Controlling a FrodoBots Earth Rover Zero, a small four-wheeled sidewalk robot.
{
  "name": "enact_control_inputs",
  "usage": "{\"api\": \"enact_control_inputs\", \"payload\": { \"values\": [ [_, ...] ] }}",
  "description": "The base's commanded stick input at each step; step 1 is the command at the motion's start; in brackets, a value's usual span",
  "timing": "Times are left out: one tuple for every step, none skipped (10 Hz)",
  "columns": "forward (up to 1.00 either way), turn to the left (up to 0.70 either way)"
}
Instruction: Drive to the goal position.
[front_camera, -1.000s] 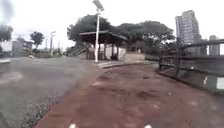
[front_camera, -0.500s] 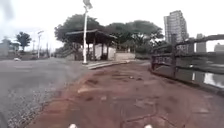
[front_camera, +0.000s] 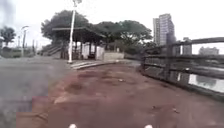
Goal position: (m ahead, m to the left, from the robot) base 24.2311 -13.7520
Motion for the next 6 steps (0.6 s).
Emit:
{"api": "enact_control_inputs", "payload": {
  "values": [
    [0.85, -0.32],
    [0.85, -0.32],
    [0.85, -0.30],
    [0.85, -0.22],
    [0.85, -0.02],
    [0.85, 0.02]
  ]
}}
